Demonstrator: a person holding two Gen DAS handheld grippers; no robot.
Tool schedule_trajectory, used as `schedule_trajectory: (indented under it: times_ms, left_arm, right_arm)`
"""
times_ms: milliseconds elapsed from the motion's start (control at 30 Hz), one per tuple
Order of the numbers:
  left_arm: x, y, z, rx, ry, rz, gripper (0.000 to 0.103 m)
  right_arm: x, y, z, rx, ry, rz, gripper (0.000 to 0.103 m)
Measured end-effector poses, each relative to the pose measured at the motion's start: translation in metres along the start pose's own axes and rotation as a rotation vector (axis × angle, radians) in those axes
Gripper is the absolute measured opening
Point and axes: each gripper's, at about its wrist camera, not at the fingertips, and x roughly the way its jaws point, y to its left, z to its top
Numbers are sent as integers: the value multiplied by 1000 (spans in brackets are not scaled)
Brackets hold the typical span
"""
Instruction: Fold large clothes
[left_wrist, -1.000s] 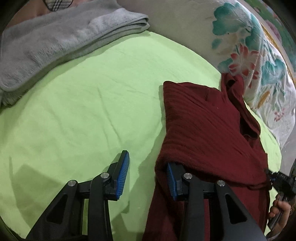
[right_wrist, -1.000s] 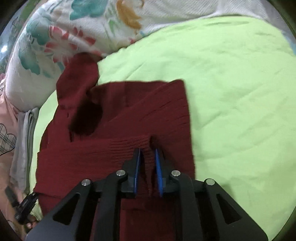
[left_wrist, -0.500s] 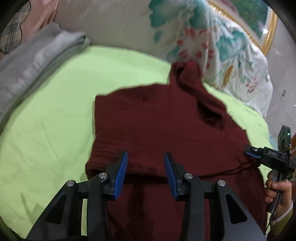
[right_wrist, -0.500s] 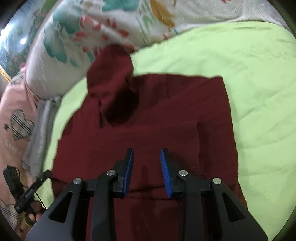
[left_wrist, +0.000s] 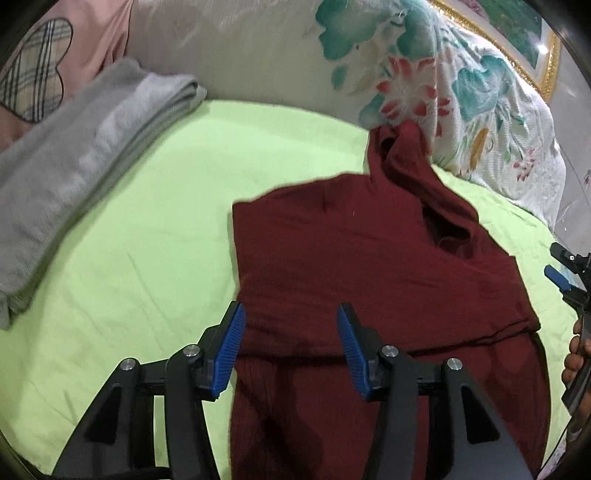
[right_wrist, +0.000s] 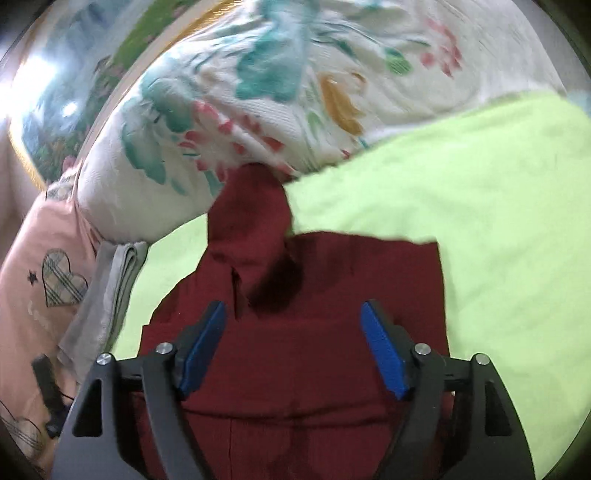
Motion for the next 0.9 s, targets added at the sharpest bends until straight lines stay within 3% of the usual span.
schedule_trajectory:
  times_ms: [67,133,267,467,633,767,900]
  left_arm:
    - [-5,1,10,-13,-11,23,55]
    - [-7,3,20,-29,-15,25,56]
    - [3,-10,53,-3,-32,30,58]
    - [65,-40,115,74,-7,38,59]
    - [127,-47,154,60,48,14,59]
    - [166,-57,185,58,70,-36,59]
    - [205,-79,205,92,127,-107,59]
  right_arm:
    - [14,12,9,-18,55,6,76]
    - [30,20,13,-22,116,66,76]
    - [59,36,22,-86,138,62,76]
    - [118,49,59,-145,162,83,76]
    - [177,59,90,-158,212,112,76]
    - [213,54,113,-178,199,-27,76]
    - [244,45,120,-190,246,-53,75]
